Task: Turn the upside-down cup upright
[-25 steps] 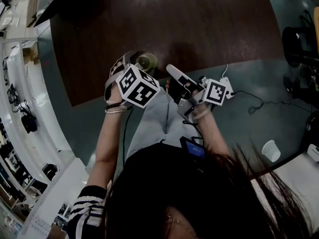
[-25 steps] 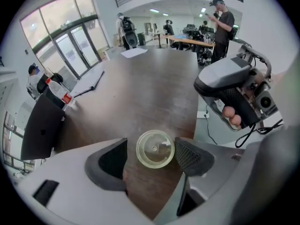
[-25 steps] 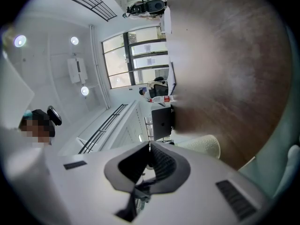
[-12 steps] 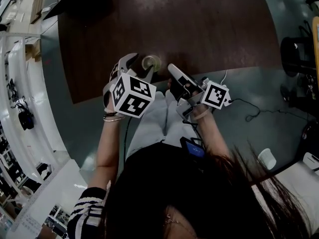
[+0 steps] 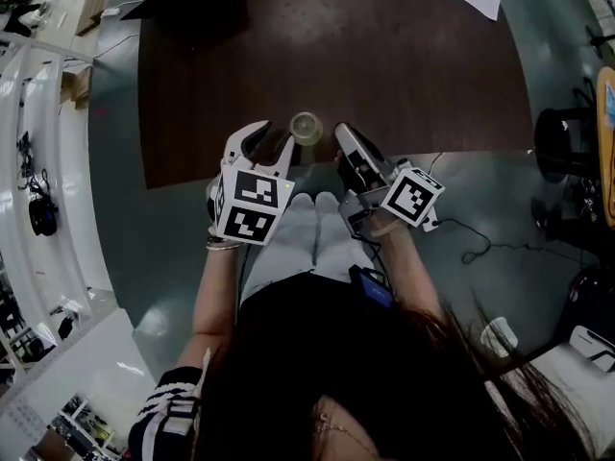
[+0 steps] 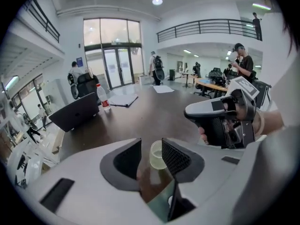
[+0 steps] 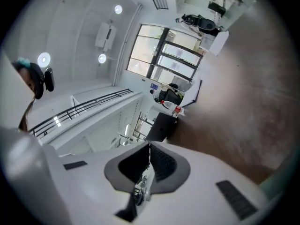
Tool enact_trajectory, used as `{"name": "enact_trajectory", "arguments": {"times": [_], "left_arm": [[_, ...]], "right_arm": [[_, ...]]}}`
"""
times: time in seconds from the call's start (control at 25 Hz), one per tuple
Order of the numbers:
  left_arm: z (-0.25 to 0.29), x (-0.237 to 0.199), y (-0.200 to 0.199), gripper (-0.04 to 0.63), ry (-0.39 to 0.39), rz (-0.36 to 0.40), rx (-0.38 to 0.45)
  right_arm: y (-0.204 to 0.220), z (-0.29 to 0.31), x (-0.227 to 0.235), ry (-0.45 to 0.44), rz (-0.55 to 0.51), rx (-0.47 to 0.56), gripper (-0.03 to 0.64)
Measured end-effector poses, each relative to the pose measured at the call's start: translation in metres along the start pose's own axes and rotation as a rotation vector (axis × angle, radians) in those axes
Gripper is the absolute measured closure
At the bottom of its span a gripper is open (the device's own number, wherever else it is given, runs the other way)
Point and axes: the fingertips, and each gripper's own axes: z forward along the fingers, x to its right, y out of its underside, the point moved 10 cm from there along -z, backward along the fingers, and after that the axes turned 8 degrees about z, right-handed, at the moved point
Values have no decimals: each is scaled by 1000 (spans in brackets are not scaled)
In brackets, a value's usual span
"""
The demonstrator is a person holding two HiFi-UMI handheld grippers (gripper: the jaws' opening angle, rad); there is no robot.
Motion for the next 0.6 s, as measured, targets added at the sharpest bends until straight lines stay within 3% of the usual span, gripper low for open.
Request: {"name": "enact_trajectory", "arguments": {"times": [0.2,0.44,0.6], "left_arm": [[-25,0,5,590,-117,-77,101],[-46,-4,10,592,-89,-271,246],[-57,-3,14,592,-70,-348,307]], "right_arm": [[5,1,-21,24,-193,-40,600],[17,5,-48,64,-415,-87,600],[24,4,-62,109,-564,-98,600]]}}
